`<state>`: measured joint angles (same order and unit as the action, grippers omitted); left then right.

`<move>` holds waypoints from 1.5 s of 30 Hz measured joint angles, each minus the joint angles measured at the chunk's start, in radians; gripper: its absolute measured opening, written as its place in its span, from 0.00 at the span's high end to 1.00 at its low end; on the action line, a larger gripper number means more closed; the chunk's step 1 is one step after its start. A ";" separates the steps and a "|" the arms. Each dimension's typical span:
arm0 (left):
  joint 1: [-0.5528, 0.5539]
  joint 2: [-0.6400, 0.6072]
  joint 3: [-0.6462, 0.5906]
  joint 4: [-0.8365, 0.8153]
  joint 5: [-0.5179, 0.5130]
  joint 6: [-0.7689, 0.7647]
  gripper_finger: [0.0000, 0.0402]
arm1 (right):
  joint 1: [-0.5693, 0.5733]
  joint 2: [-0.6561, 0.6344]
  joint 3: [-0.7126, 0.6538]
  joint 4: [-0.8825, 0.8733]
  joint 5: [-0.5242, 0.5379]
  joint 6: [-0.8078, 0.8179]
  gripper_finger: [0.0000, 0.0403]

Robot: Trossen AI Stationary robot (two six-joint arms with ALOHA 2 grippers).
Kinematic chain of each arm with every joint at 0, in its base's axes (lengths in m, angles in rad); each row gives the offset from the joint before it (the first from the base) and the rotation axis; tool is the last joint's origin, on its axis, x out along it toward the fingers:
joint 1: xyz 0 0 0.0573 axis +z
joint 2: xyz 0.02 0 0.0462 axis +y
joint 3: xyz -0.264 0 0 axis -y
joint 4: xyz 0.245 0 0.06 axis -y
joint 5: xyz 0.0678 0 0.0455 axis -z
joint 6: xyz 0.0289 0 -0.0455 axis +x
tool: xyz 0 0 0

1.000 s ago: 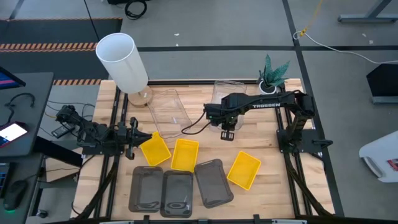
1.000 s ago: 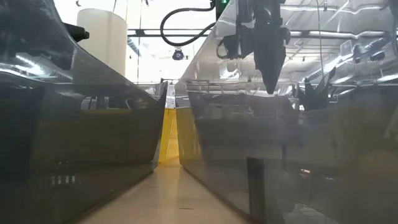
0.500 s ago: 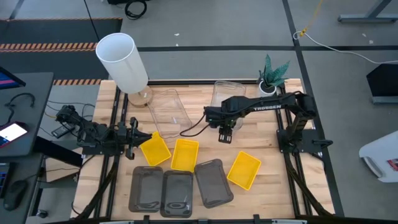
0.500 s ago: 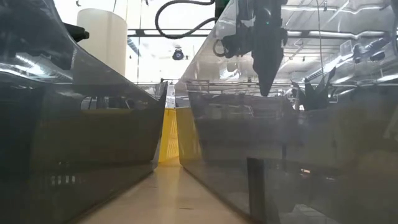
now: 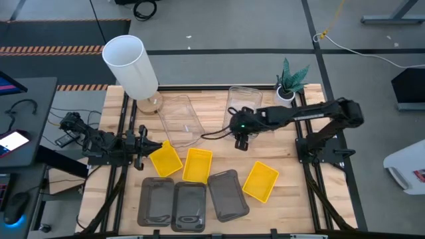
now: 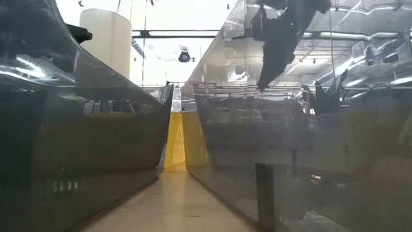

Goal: Stack baskets by color
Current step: Stack the transparent bin on top of the transparent bin

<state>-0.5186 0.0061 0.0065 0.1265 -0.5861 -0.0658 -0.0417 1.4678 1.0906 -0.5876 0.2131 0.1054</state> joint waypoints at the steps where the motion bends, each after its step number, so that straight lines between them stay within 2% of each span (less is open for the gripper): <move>1: 0.000 0.000 0.000 0.000 0.000 0.000 0.93 | 0.008 -0.019 -0.025 0.043 0.014 0.000 0.57; 9: 0.000 0.000 0.000 0.000 0.000 0.000 0.91 | 0.080 -0.131 -0.134 0.303 0.110 -0.047 0.57; 15: 0.000 0.000 0.000 0.000 0.000 0.000 0.93 | 0.157 -0.194 -0.134 0.408 0.120 -0.070 0.57; 19: 0.000 0.000 0.000 0.000 0.000 0.000 0.93 | 0.196 -0.215 -0.134 0.422 0.158 -0.153 0.57; 24: 0.001 0.000 0.000 0.091 0.001 -0.046 0.91 | 0.182 -0.244 -0.134 0.499 0.164 -0.282 0.57; 27: 0.000 0.000 0.000 0.161 0.009 -0.139 0.91 | 0.161 -0.276 -0.134 0.510 0.129 -0.298 0.58; 31: 0.000 0.000 0.000 0.163 0.015 -0.161 0.93 | 0.154 -0.289 -0.134 0.511 0.128 -0.287 0.59; 35: 0.001 0.000 0.006 0.130 0.046 -0.269 0.94 | 0.156 -0.288 -0.134 0.514 0.125 -0.288 0.59; 39: 0.003 0.033 0.094 -0.071 0.051 -0.361 0.94 | 0.156 -0.288 -0.134 0.511 0.126 -0.297 0.59; 45: -0.001 0.210 0.217 -0.177 0.067 -0.413 0.94 | 0.135 -0.288 -0.134 0.509 0.134 -0.312 0.59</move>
<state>-0.5194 0.2157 0.2231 -0.0508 -0.5193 -0.4792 0.0931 1.1797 0.9569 -0.0787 0.3473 -0.2062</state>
